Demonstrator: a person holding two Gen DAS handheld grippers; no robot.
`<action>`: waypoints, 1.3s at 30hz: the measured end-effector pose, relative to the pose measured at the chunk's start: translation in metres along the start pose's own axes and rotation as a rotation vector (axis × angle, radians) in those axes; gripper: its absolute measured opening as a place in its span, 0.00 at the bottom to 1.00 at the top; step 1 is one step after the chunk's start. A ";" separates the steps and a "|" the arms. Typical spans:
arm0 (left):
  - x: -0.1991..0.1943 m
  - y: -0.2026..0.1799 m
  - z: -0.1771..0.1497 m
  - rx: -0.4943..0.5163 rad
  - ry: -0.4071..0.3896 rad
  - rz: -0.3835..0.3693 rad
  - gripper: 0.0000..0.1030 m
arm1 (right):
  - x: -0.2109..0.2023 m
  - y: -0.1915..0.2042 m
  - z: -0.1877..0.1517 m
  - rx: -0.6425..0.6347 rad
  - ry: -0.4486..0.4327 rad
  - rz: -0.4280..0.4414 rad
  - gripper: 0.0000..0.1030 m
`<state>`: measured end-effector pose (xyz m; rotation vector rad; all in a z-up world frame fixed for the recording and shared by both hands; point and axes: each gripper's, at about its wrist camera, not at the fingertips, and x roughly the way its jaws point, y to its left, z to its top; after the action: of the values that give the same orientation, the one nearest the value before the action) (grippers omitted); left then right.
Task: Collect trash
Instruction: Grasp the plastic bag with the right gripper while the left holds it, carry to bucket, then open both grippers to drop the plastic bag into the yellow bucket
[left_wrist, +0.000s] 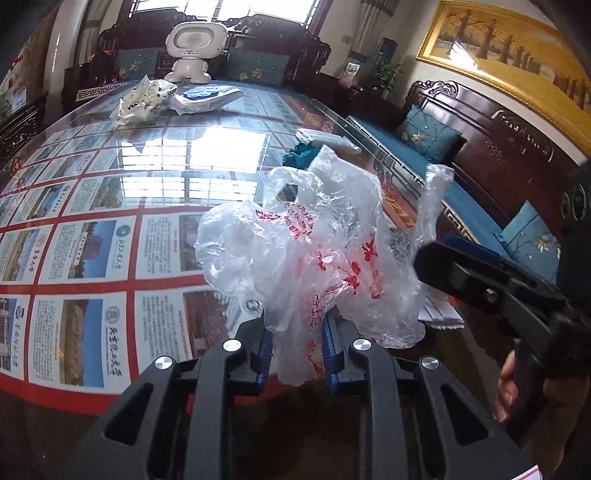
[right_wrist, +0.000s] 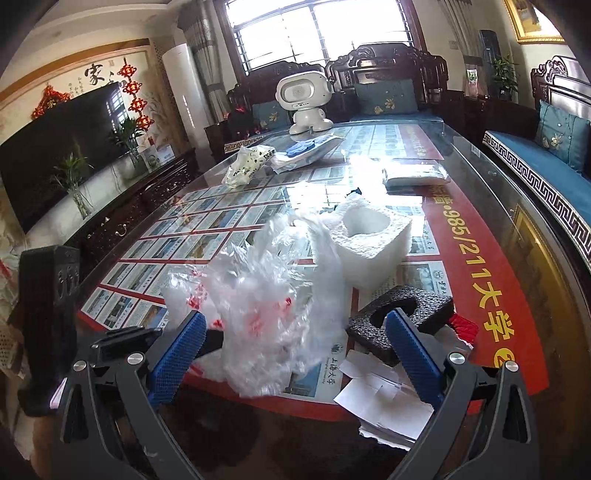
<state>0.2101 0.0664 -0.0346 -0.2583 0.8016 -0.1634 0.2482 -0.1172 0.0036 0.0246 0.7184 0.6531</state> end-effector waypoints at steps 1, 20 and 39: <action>-0.003 -0.002 -0.005 0.003 0.003 -0.006 0.23 | 0.004 0.003 0.000 -0.005 0.021 0.001 0.92; -0.101 -0.013 -0.092 0.033 0.016 -0.034 0.23 | -0.072 0.063 -0.069 -0.066 0.055 0.195 0.12; -0.171 -0.067 -0.287 0.149 0.243 -0.111 0.23 | -0.178 0.099 -0.249 -0.028 0.209 0.193 0.12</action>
<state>-0.1184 -0.0043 -0.0888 -0.1431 1.0118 -0.3625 -0.0609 -0.1867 -0.0552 -0.0003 0.9157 0.8590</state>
